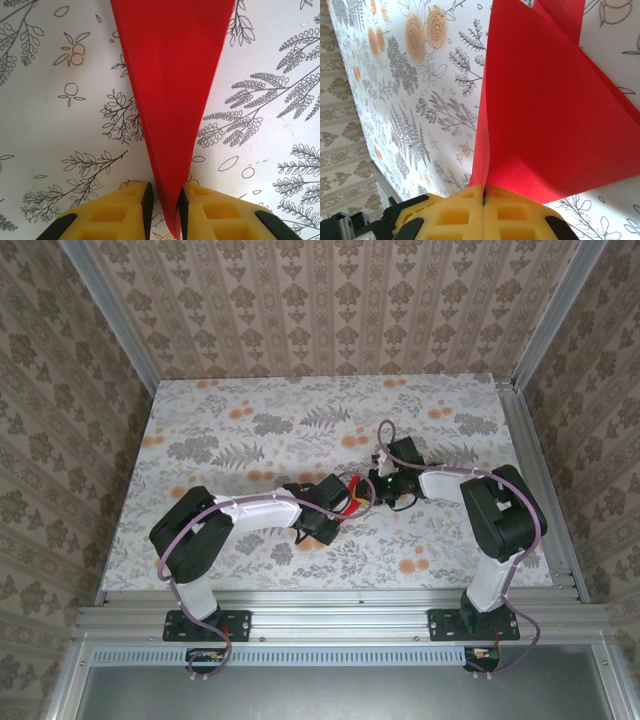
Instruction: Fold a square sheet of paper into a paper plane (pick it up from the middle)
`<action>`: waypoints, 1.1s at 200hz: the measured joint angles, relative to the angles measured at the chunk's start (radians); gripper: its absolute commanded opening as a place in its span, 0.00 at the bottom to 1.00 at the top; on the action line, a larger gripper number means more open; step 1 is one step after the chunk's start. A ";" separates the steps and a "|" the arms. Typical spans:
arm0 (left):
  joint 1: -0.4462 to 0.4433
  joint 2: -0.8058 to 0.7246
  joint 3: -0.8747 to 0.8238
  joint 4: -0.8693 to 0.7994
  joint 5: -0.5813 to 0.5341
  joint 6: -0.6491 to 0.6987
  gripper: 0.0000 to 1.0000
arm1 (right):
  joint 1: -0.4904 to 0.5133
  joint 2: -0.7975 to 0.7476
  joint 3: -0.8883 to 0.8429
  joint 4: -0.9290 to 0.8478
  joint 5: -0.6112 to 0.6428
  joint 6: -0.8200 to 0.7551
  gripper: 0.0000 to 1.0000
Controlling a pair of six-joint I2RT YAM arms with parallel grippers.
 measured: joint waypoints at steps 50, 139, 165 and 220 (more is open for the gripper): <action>0.000 0.000 0.000 -0.001 0.000 0.024 0.24 | 0.000 0.048 0.026 -0.054 0.019 -0.062 0.00; 0.002 -0.002 -0.003 0.000 0.001 0.064 0.22 | -0.001 0.069 0.048 -0.106 0.065 -0.121 0.00; 0.003 -0.002 -0.004 0.000 0.000 0.078 0.20 | -0.002 0.069 0.050 -0.106 0.069 -0.124 0.00; 0.003 -0.003 -0.006 0.003 0.001 0.091 0.19 | -0.001 0.069 0.060 -0.117 0.075 -0.126 0.00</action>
